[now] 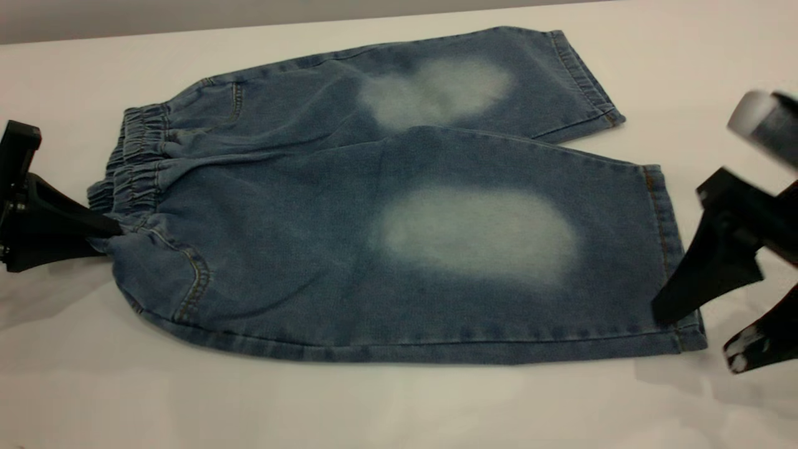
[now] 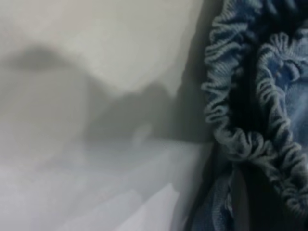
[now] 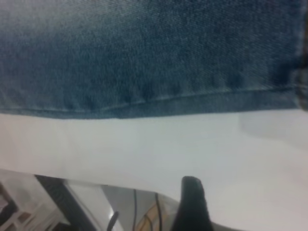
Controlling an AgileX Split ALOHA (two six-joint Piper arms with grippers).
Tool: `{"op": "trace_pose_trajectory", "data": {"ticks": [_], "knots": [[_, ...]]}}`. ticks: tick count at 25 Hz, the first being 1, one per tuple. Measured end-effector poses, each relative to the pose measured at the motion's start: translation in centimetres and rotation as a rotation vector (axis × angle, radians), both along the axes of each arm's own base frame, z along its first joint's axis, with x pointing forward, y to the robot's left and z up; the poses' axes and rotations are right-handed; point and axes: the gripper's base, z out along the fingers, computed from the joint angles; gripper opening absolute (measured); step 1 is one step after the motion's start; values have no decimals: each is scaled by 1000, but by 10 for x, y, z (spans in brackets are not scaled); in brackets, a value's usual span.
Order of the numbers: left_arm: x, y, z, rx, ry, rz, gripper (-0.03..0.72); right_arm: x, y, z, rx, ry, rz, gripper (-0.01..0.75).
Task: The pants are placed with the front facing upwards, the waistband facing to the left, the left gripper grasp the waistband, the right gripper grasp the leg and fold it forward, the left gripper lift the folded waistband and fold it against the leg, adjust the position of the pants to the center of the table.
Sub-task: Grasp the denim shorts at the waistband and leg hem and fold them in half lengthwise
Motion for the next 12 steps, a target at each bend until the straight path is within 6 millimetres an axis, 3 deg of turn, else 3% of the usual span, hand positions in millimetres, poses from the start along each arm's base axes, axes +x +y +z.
{"op": "trace_pose_trajectory", "data": {"ticks": [7, 12], "knots": [[3, 2, 17, 36, -56, -21, 117, 2, 1, -24, 12, 1, -15, 465], [3, 2, 17, 34, -56, -25, 117, 7, -3, -26, -45, -33, -17, 465]]}}
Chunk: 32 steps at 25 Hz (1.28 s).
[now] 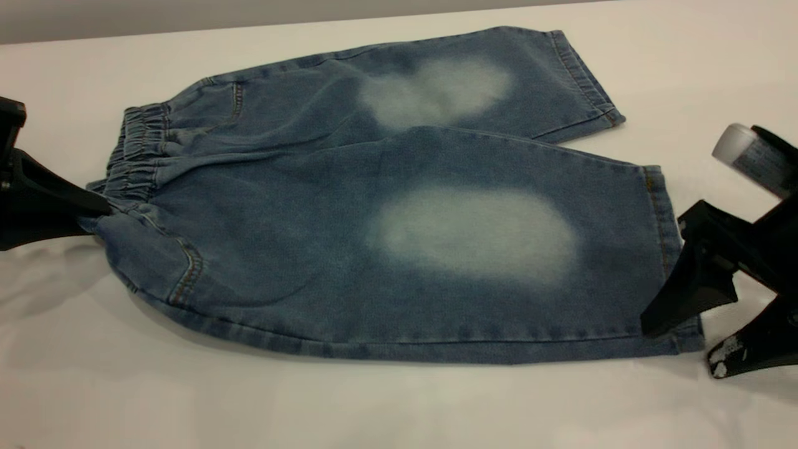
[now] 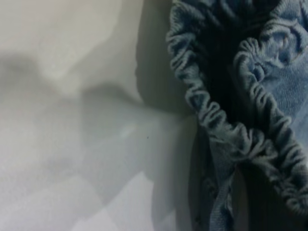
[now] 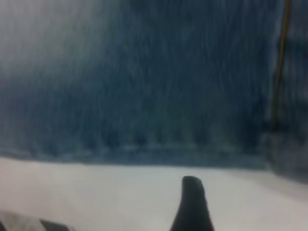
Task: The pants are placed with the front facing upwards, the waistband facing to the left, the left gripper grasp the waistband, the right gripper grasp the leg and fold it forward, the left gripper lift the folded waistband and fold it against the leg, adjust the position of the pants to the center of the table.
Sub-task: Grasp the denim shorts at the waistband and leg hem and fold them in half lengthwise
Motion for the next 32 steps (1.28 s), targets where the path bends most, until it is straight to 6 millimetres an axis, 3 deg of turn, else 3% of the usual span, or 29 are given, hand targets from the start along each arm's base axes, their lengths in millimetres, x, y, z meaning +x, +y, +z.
{"op": "trace_pose_trajectory", "data": {"ticks": [8, 14, 32], "knots": [[0, 0, 0, 0, 1, 0, 117, 11, 3, 4, 28, -54, 36, 465], [0, 0, 0, 0, 1, 3, 117, 10, 8, 8, 94, -54, 70, 464], [0, 0, 0, 1, 1, 8, 117, 5, 4, 3, 43, 2, 83, 462]]}}
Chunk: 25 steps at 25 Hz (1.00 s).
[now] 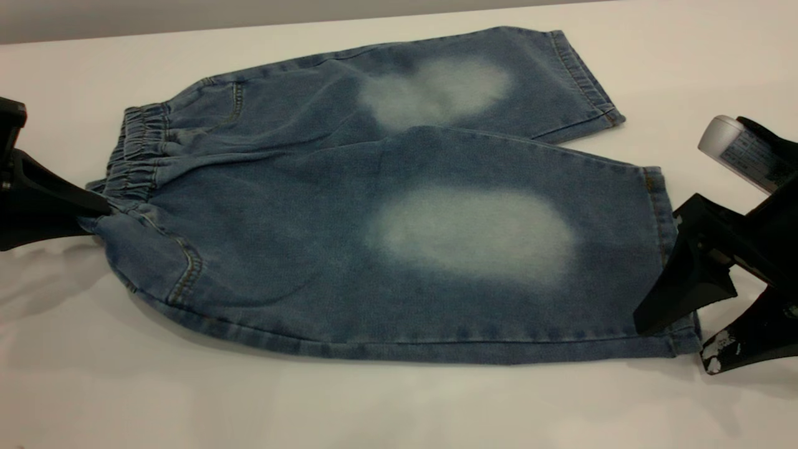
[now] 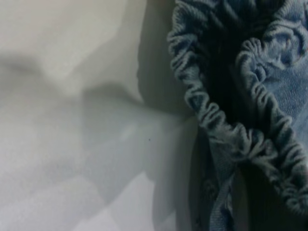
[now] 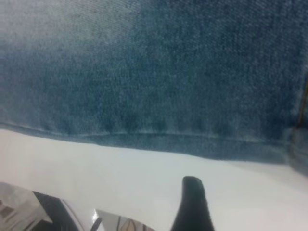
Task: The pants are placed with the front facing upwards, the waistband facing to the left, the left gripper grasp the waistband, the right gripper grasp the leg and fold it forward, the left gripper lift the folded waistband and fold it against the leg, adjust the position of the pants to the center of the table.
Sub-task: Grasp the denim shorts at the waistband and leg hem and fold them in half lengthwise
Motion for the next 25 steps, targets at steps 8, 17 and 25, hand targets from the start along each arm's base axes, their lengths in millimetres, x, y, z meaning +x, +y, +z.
{"op": "trace_pose_trajectory", "data": {"ticks": [8, 17, 25], "knots": [[0, 0, 0, 5, 1, 1, 117, 4, 5, -15, 68, 54, 9, 454], [0, 0, 0, 5, 1, 2, 117, 19, 3, -15, 23, -106, 5, 419], [0, 0, 0, 6, 2, 0, 117, 24, -1, -6, -19, -179, 46, 379]]}}
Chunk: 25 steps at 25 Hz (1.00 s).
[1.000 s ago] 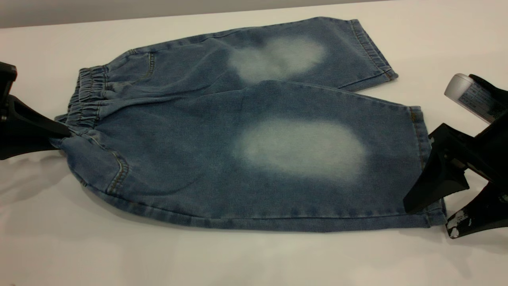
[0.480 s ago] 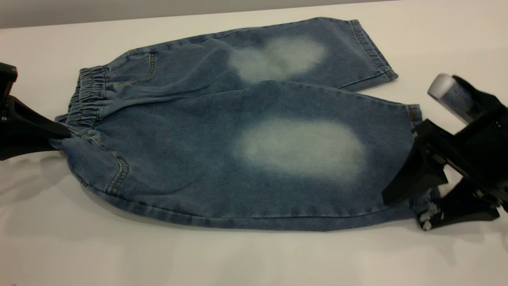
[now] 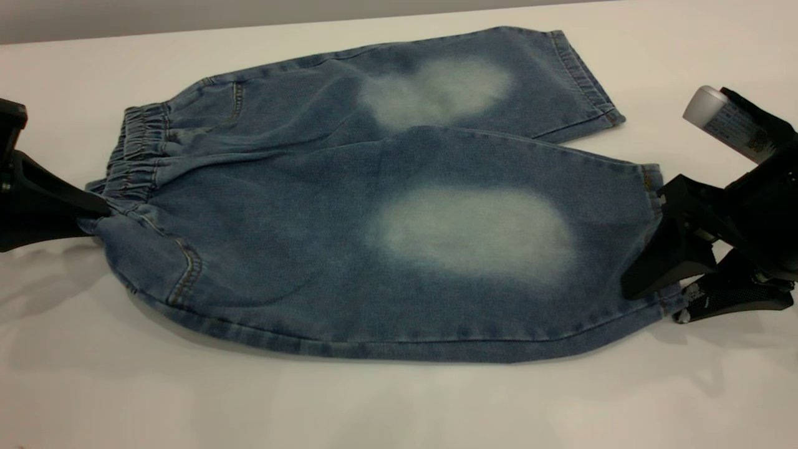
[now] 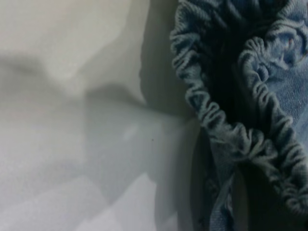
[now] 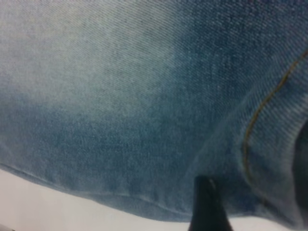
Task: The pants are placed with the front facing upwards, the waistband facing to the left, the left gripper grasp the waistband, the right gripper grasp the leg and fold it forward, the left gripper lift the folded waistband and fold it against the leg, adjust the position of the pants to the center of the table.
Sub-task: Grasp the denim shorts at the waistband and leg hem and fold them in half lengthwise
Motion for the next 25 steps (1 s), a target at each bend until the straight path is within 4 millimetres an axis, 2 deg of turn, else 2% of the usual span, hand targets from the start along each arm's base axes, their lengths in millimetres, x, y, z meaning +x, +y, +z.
{"op": "trace_pose_trajectory", "data": {"ticks": [3, 11, 17, 25], "knots": [[0, 0, 0, 0, 0, 0, 117, -1, 2, 1, 21, 4, 4, 345], [0, -1, 1, -14, -3, -5, 117, -1, 10, 8, 139, -10, 35, 195], [-3, -2, 8, -10, -2, -50, 117, -2, 12, 15, 158, -25, 68, 25], [-5, 0, 37, 61, -39, -103, 117, 0, 11, 54, 144, -99, 77, 11]]}}
